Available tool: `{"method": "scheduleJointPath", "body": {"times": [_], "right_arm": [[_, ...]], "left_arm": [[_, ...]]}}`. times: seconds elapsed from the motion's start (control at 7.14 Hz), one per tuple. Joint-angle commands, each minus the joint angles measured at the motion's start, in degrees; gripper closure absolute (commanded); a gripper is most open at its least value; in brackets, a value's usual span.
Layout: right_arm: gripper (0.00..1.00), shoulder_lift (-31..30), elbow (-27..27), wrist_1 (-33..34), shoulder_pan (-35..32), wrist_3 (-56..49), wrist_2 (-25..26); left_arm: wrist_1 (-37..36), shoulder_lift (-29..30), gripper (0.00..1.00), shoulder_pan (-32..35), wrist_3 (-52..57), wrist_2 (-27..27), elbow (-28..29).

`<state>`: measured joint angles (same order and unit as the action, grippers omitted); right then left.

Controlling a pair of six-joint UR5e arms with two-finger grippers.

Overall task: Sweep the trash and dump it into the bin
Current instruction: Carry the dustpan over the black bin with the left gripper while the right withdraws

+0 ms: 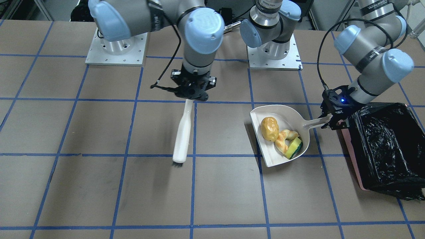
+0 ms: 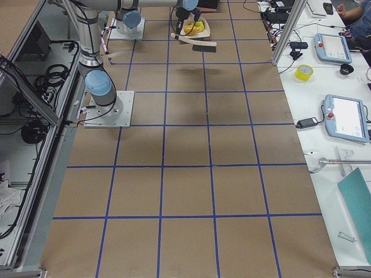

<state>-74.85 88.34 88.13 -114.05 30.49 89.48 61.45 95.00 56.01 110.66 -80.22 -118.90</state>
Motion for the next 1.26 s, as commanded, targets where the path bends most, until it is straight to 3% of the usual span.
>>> {"method": "scheduleJointPath", "body": {"times": [0.0,0.28,0.42,0.7,0.84,0.98,1.12], "right_arm": [[1.00,-1.0,2.1,0.5,15.7,-19.7,2.4],[1.00,-0.6,2.5,1.1,27.3,-32.3,2.4],[1.00,-0.6,3.7,1.2,33.6,-38.3,2.0],[1.00,0.3,10.1,14.7,41.2,-51.4,2.7],[1.00,0.6,11.0,17.5,44.8,-57.2,2.6],[1.00,2.1,11.0,17.6,47.3,-58.9,2.6],[1.00,2.5,11.0,17.7,47.6,-58.9,2.7]], "left_arm": [[12.6,-0.5,1.00,-6.5,0.2,3.6,8.7],[23.1,-0.5,1.00,-12.2,0.1,3.0,18.7],[23.6,-0.4,1.00,-16.7,0.2,1.2,21.2],[23.6,1.5,1.00,-26.0,0.2,-1.0,25.2],[23.6,2.0,1.00,-28.2,0.2,-2.0,27.6],[22.9,3.0,1.00,-30.9,0.6,-7.3,28.4],[21.3,3.8,1.00,-31.6,0.7,-8.9,29.4]]}}
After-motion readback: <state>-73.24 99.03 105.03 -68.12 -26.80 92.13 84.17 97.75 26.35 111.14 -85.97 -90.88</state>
